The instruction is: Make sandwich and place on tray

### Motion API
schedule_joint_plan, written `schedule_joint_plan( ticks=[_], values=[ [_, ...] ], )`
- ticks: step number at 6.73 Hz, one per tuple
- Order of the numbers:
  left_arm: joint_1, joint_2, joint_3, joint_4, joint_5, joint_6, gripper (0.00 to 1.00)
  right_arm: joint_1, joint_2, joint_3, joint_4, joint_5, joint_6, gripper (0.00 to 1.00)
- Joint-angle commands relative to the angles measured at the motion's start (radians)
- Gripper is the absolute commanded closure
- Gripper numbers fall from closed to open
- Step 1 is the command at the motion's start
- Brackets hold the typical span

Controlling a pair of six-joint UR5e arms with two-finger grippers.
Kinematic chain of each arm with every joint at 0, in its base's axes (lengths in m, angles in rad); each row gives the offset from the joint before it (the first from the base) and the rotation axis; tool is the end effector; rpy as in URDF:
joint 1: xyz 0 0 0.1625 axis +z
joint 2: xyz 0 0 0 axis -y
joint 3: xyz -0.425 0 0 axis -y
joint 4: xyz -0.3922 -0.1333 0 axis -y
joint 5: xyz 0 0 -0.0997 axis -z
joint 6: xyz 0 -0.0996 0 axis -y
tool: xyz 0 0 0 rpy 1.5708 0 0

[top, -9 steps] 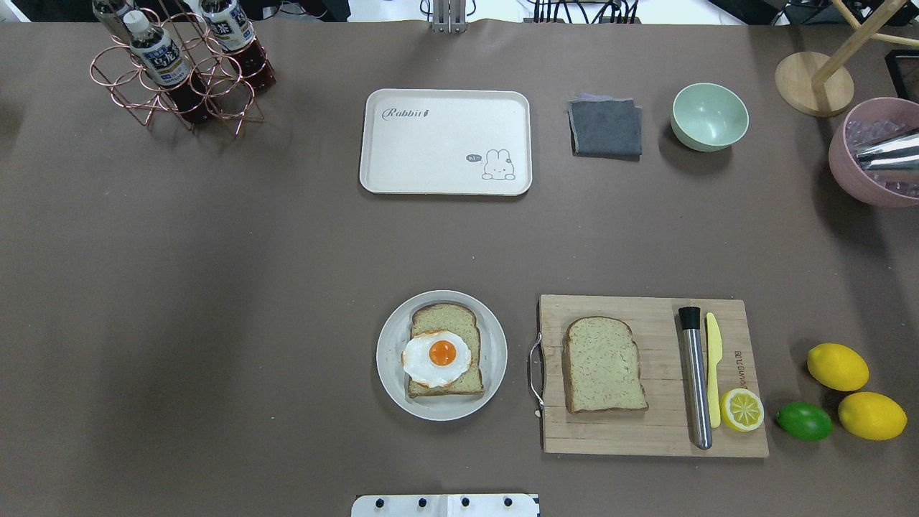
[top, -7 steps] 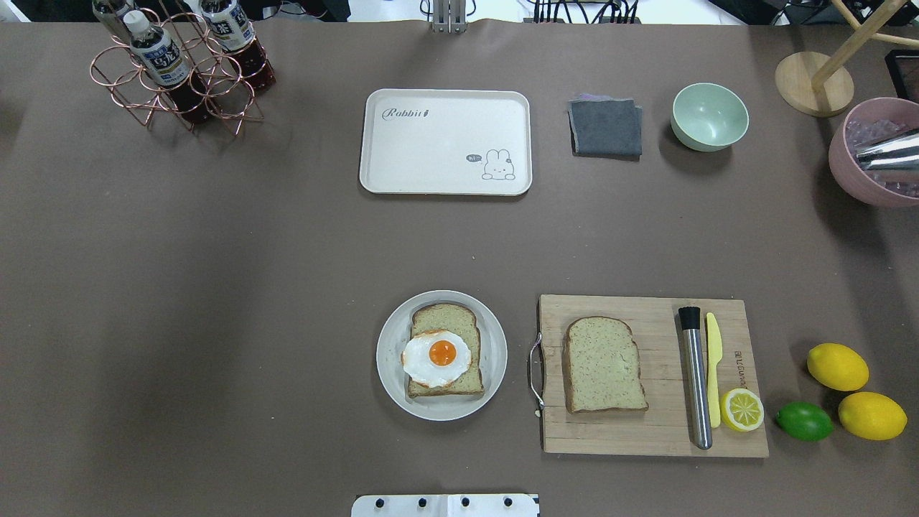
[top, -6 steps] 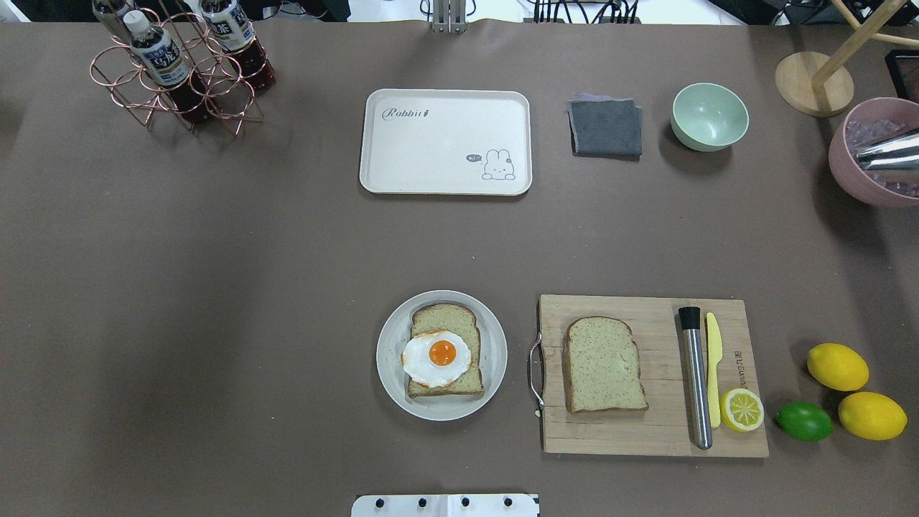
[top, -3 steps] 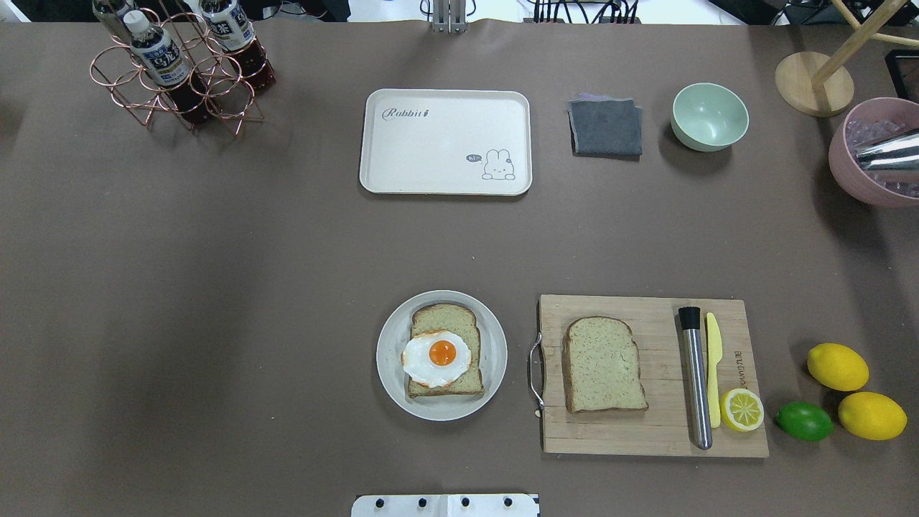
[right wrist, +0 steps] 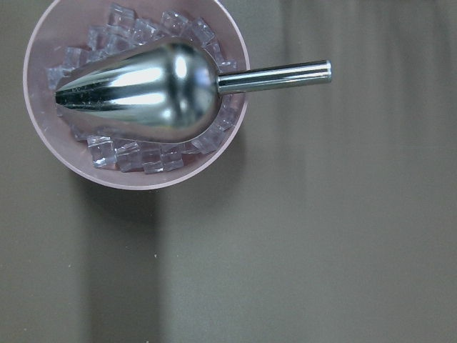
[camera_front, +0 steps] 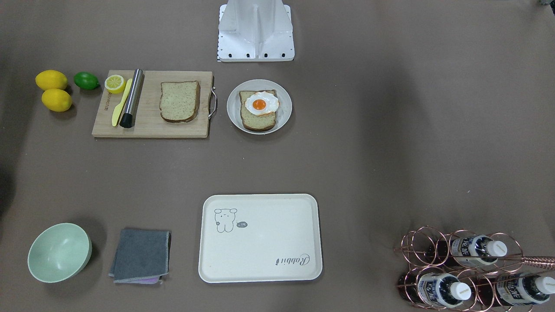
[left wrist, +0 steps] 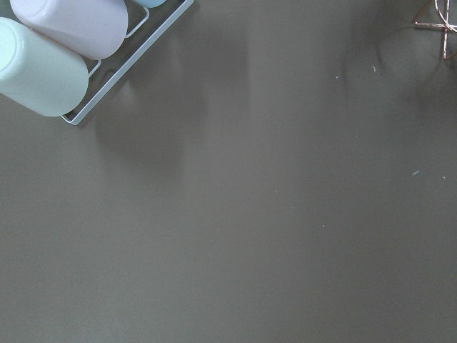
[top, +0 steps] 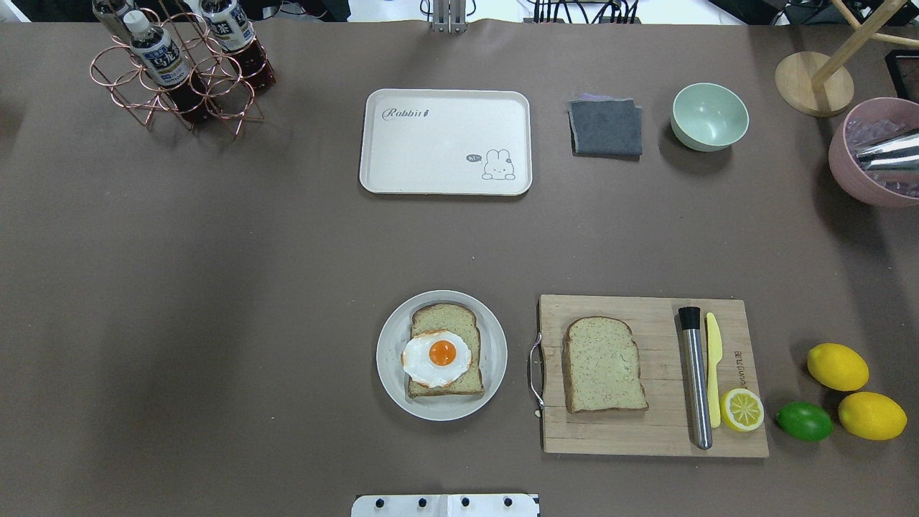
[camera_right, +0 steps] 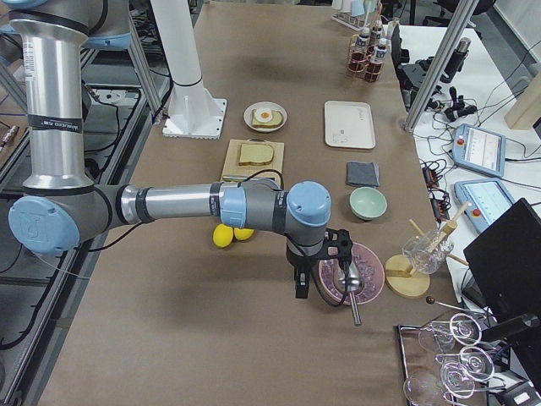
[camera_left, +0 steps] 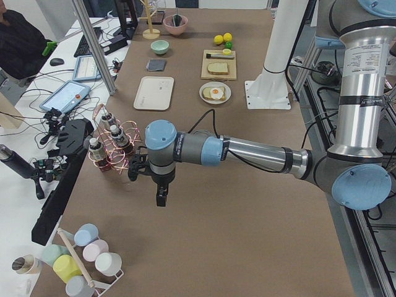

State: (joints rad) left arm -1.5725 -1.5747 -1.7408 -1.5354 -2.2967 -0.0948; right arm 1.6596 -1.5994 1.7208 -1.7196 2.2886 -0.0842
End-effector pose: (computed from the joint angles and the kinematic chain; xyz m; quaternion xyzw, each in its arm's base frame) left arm -0.0680 -0.4969 0.5796 0.0481 0.3568 -0.0204 0.9327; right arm 0.1096 -0.4669 0.6176 0.0176 -0.3510 0.0070 0.9362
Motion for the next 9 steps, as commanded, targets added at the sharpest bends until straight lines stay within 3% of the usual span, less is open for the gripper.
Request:
schedule_joint_plan(
  ticks=[1, 9],
  values=[
    [0.000, 0.004, 0.010, -0.023, -0.006, 0.001, 0.02, 0.000, -0.001, 0.000, 0.000, 0.000, 0.000, 0.00],
    [0.000, -0.005, 0.020, -0.034, -0.007, -0.002, 0.02, -0.001, 0.002, 0.005, 0.002, 0.029, -0.002, 0.00]
  ],
)
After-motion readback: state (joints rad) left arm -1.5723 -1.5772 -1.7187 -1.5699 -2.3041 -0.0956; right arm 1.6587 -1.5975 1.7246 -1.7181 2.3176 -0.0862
